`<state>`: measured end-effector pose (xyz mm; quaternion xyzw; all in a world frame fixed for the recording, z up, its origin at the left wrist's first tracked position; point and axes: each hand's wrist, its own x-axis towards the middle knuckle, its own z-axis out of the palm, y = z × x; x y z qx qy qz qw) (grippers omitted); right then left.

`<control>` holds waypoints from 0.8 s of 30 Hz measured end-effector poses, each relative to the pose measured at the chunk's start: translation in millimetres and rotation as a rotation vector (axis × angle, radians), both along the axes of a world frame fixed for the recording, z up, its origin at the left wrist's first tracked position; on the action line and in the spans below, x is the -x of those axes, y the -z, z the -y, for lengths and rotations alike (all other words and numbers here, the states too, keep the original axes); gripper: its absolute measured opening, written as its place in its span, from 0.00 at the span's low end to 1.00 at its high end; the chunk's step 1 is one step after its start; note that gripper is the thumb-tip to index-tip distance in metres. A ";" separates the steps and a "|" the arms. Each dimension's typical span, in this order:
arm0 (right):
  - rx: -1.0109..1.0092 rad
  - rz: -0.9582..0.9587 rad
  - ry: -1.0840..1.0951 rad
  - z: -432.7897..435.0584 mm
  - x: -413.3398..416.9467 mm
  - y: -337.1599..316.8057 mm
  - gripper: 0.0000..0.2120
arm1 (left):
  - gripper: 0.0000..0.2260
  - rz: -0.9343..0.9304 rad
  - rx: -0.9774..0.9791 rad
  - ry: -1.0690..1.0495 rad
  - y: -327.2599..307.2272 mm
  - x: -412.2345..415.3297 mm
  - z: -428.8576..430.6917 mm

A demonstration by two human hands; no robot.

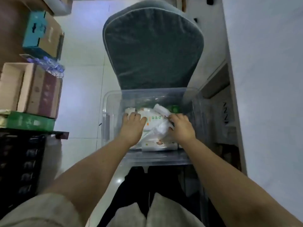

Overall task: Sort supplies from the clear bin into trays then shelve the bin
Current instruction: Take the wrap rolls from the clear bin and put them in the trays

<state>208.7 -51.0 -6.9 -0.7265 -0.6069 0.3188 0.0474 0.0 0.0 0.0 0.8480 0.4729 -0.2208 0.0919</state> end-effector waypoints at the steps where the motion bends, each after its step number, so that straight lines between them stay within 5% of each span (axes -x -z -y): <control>1: 0.031 -0.006 0.006 -3.2 -0.9 7.4 0.24 | 0.22 -0.048 0.030 0.024 6.1 -1.6 0.6; 10: 0.177 0.016 0.108 -35.9 -20.1 116.7 0.27 | 0.24 0.053 0.331 0.165 130.4 -20.5 19.7; 15: 0.135 0.181 0.045 -50.3 -24.3 166.3 0.27 | 0.22 0.130 0.536 0.190 182.0 -35.5 35.4; 24: 0.063 0.146 0.089 -53.4 -23.7 188.1 0.26 | 0.24 0.003 0.522 0.134 206.3 -52.1 44.9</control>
